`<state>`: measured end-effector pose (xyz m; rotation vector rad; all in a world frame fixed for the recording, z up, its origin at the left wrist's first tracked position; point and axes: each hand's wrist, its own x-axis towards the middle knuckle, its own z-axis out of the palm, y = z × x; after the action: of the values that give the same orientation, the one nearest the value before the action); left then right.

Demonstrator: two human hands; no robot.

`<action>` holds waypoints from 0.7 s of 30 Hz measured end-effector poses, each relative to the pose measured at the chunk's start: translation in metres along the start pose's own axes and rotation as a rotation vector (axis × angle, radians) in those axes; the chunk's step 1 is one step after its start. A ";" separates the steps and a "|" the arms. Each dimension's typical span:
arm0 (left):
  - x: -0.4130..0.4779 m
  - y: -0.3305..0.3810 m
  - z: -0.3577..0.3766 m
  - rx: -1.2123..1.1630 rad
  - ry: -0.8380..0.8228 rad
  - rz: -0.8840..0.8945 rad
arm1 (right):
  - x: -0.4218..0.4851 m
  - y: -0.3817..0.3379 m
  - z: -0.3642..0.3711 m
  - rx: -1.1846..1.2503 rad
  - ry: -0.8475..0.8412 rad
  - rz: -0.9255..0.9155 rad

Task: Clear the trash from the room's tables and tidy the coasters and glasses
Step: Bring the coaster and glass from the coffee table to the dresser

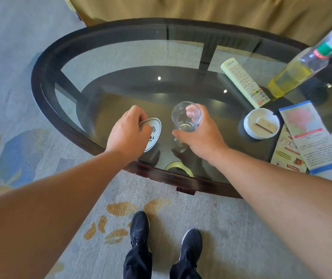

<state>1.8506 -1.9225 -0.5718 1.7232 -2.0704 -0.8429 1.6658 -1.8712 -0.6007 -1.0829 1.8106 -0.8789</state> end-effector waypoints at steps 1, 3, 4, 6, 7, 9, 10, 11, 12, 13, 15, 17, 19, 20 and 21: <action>-0.001 0.007 -0.006 0.000 0.005 0.015 | -0.003 -0.008 -0.007 0.011 -0.001 -0.006; -0.004 0.024 -0.018 -0.007 0.017 0.043 | -0.011 -0.024 -0.023 0.023 0.005 -0.024; -0.005 0.034 -0.024 -0.011 0.022 0.062 | -0.015 -0.033 -0.032 0.016 0.021 -0.038; -0.010 0.053 -0.039 -0.014 0.034 0.089 | -0.023 -0.049 -0.049 0.000 0.051 -0.057; -0.013 0.062 -0.047 -0.019 0.044 0.100 | -0.028 -0.058 -0.058 -0.003 0.061 -0.062; -0.019 0.083 -0.061 -0.029 0.057 0.134 | -0.040 -0.076 -0.075 -0.006 0.079 -0.069; -0.024 0.093 -0.069 -0.027 0.062 0.152 | -0.047 -0.085 -0.083 0.000 0.091 -0.073; -0.029 0.104 -0.077 -0.028 0.066 0.168 | -0.054 -0.094 -0.092 0.010 0.105 -0.080; -0.033 0.114 -0.086 -0.030 0.069 0.184 | -0.062 -0.105 -0.100 0.020 0.121 -0.089; -0.038 0.125 -0.095 -0.031 0.067 0.202 | -0.069 -0.116 -0.109 0.026 0.134 -0.099; -0.046 0.147 -0.113 -0.030 0.058 0.237 | -0.085 -0.138 -0.125 0.031 0.159 -0.114; -0.054 0.169 -0.133 -0.034 0.052 0.270 | -0.103 -0.160 -0.141 0.032 0.189 -0.126; -0.060 0.192 -0.152 -0.052 0.052 0.303 | -0.122 -0.183 -0.157 0.041 0.216 -0.149; -0.064 0.203 -0.161 -0.064 0.054 0.318 | -0.132 -0.193 -0.164 0.051 0.231 -0.153; -0.069 0.212 -0.169 -0.073 0.054 0.337 | -0.143 -0.203 -0.170 0.062 0.249 -0.153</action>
<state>1.7997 -1.8745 -0.3006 1.2934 -2.1795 -0.7470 1.6201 -1.7934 -0.3136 -1.1241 1.9058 -1.1985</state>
